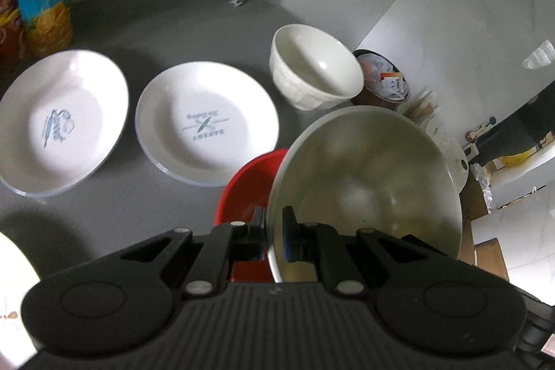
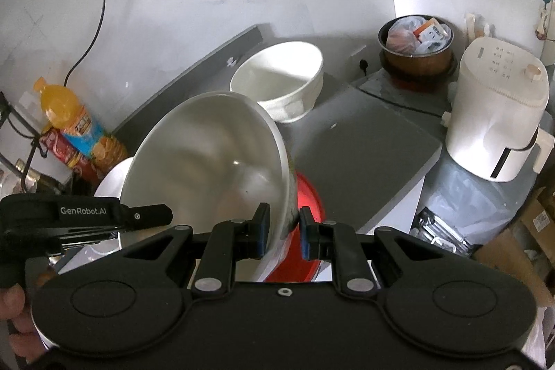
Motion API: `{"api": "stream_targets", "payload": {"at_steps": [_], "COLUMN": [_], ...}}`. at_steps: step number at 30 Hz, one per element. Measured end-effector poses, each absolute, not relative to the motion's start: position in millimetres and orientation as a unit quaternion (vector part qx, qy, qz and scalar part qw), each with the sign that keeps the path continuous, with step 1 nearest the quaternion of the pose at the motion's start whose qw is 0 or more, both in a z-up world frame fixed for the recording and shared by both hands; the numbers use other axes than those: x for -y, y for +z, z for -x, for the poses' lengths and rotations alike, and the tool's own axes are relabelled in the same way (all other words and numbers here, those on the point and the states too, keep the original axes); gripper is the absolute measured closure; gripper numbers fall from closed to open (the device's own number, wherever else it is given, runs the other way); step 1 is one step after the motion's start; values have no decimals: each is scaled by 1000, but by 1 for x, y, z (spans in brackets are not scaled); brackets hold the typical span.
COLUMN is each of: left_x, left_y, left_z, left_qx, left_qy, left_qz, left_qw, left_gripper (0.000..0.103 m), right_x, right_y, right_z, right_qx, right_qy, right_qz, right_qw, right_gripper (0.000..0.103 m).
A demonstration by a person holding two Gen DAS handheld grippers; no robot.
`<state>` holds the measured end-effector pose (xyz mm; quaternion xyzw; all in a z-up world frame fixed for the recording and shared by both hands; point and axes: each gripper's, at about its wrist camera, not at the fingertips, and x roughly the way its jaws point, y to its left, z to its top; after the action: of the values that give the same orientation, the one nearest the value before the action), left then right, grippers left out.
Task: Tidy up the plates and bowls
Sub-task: 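Lift the large white bowl with both grippers and carry it over the red bowl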
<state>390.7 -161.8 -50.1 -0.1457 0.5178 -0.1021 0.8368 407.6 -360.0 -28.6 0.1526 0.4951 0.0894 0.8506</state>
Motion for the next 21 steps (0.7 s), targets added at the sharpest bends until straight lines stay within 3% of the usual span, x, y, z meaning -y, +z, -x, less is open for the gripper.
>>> {"api": "stream_targets", "payload": {"at_steps": [21], "left_x": [147], "left_y": [-80], "left_z": [-386], "left_qx": [-543], "left_qy": [-68], "left_qz": [160], "left_qw": [821], "left_gripper": [94], "right_x": [338], "right_y": [-50], "right_z": [-409], "right_qx": [-528], "right_qy": [100], "right_qz": [-126], "right_qw": [834], "right_gripper": [85]}}
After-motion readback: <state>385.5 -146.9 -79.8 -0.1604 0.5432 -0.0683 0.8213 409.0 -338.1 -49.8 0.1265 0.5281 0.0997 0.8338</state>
